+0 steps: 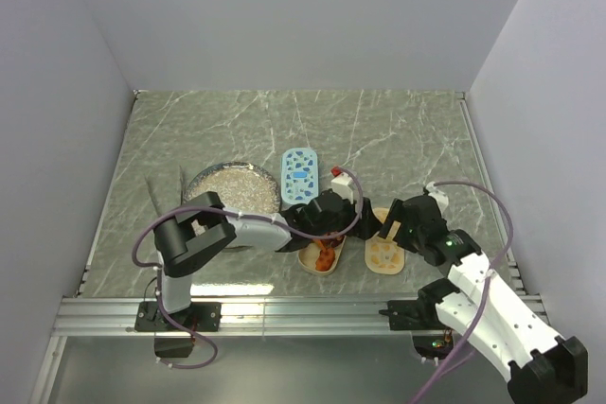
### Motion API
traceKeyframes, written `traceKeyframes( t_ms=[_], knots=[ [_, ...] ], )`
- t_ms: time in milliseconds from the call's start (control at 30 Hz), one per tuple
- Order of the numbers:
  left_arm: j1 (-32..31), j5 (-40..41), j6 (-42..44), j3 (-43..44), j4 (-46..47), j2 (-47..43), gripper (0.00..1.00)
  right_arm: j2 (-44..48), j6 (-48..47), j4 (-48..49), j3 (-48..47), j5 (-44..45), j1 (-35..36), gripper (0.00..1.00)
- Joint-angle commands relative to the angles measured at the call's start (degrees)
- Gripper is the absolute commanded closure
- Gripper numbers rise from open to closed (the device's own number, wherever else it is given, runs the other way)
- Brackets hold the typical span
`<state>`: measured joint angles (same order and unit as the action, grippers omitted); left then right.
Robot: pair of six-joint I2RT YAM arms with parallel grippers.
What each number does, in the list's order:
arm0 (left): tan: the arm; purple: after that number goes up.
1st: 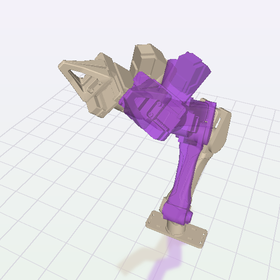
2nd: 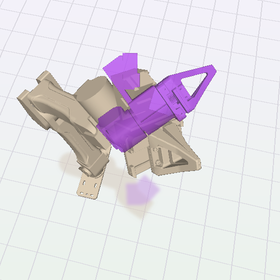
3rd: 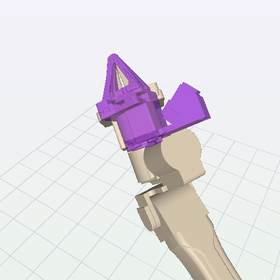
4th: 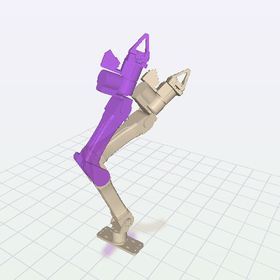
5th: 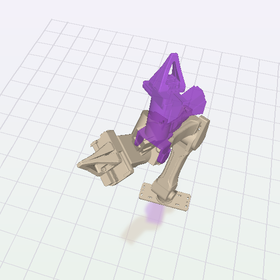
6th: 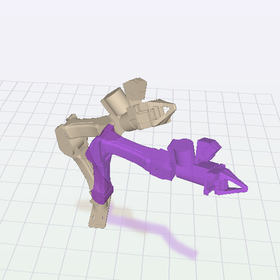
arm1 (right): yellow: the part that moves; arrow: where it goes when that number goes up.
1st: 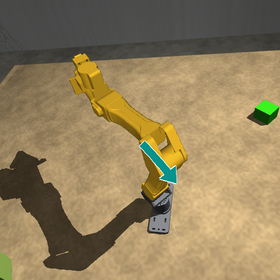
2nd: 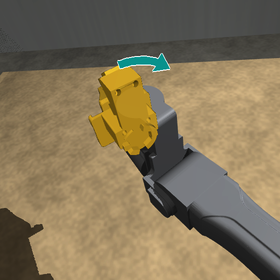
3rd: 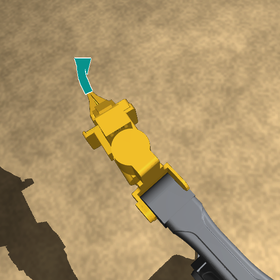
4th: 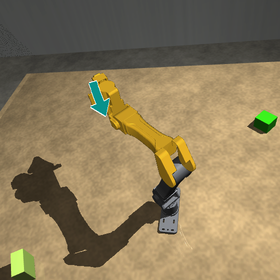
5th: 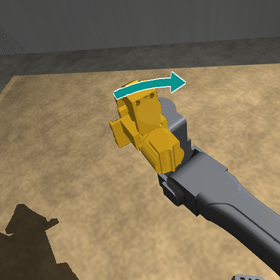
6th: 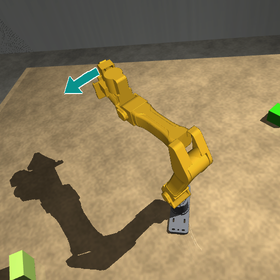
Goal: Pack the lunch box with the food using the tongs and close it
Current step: Pick up the lid of the lunch box with the right arm
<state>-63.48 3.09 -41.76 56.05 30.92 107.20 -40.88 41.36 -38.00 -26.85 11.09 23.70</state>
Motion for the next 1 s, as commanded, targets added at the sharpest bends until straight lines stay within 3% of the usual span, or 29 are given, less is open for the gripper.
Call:
traceKeyframes(
  t_ms=[0, 233, 467, 833, 967],
  knots=[
    [-2.6, -2.6, -2.0, 3.8, 1.2, 2.7, 0.16, 3.8, 4.1, 3.4, -0.5, -1.6, 0.2, 0.00],
    [-4.1, -0.3, -3.3, 8.7, -6.9, 6.1, 0.16, 5.0, 5.1, 5.7, 1.9, -5.5, -0.7, 0.00],
    [-5.9, 5.3, -4.6, 7.7, -11.1, 5.0, 0.15, 3.4, 5.7, 10.0, 3.5, -8.3, -0.9, 0.00],
    [-8.8, 3.7, -3.2, 11.3, -11.8, 8.2, 0.16, 9.4, 6.1, 7.7, 4.4, -5.8, -3.6, 0.00],
    [-9.0, 6.5, -2.3, 13.5, -18.1, 9.2, 0.16, 10.4, 5.4, 7.0, 5.0, -7.3, -5.8, 0.00]
  ],
)
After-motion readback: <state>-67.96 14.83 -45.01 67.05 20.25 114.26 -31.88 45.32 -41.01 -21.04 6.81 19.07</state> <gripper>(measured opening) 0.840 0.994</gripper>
